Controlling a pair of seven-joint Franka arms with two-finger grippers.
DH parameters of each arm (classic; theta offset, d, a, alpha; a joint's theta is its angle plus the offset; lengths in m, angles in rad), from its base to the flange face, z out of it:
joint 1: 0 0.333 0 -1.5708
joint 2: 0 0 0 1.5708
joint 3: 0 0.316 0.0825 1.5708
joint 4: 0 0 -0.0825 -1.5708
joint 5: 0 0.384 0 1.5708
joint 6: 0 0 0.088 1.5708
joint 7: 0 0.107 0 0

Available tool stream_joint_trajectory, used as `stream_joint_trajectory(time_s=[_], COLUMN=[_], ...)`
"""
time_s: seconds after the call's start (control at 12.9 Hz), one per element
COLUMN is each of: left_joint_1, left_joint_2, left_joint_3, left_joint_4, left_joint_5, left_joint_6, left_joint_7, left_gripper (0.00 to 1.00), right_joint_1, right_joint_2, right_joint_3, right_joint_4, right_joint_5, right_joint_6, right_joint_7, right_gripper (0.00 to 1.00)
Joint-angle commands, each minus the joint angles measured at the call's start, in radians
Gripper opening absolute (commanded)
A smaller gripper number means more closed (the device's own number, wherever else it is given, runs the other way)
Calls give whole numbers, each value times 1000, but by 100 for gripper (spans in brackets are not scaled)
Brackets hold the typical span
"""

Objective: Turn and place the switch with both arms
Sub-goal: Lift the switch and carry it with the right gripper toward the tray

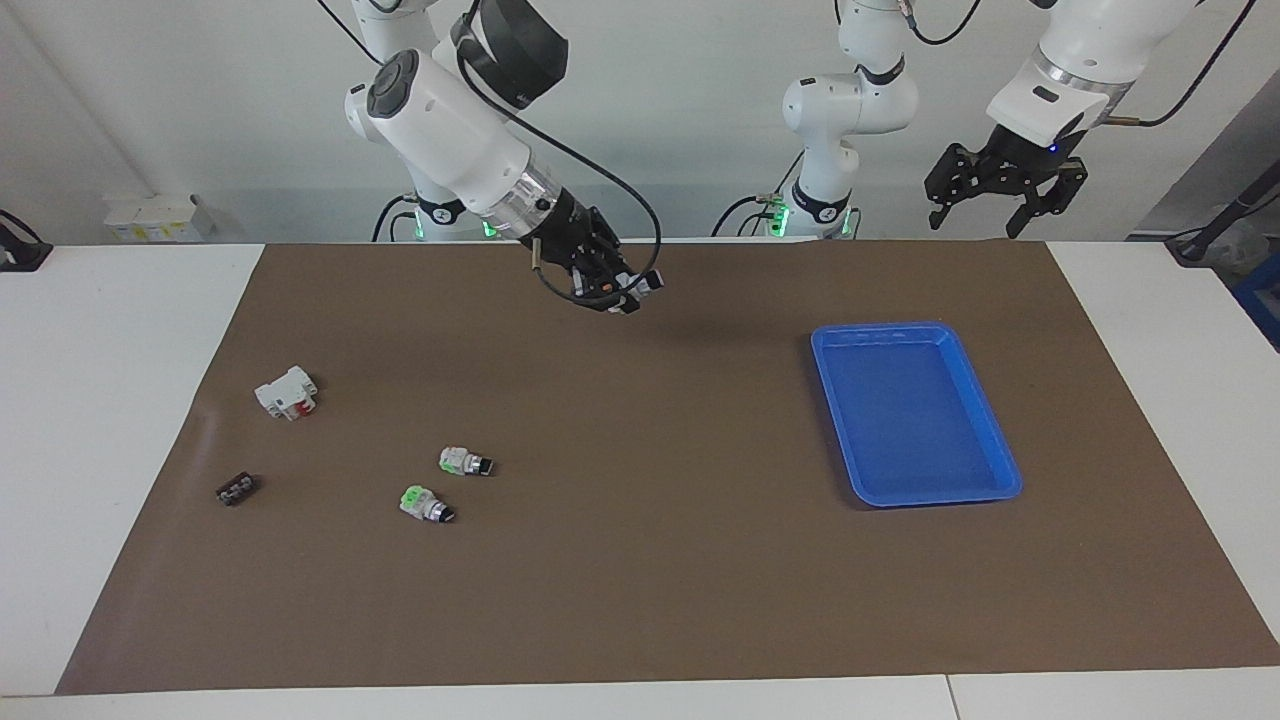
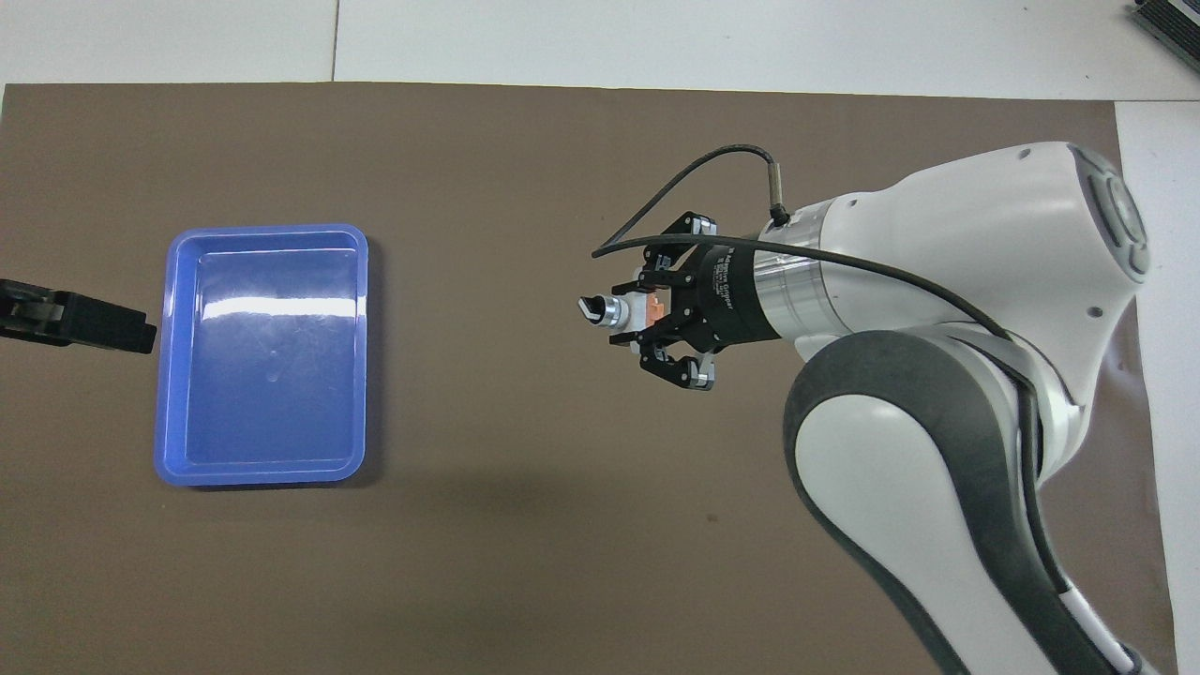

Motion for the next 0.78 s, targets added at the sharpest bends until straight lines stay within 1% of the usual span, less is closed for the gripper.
stream_joint_trajectory(time_s=[0.0, 0.08, 0.23, 0.39, 0.7], left_joint_1=[8, 6, 8, 6, -9], left_joint_2=[-27, -27, -27, -32, -38], left_joint_3=[-4, -4, -4, -4, -16], left_joint_4=[-33, -33, -33, -38, -39], left_joint_5=[15, 15, 15, 15, 15], left_joint_6=[11, 11, 9, -29, -35], left_joint_7=[15, 13, 13, 13, 9], left_gripper=[100, 100, 100, 100, 100], right_joint_1=[48, 72, 129, 163, 177], right_joint_2=[63, 63, 65, 66, 66], right_joint_3=[-2, -2, -2, -2, -2], right_joint_4=[87, 84, 82, 76, 72], right_joint_5=[56, 53, 44, 46, 49], right_joint_6=[74, 111, 145, 151, 172], right_joint_7=[105, 105, 43, -28, -76], right_gripper=[0, 0, 0, 0, 0])
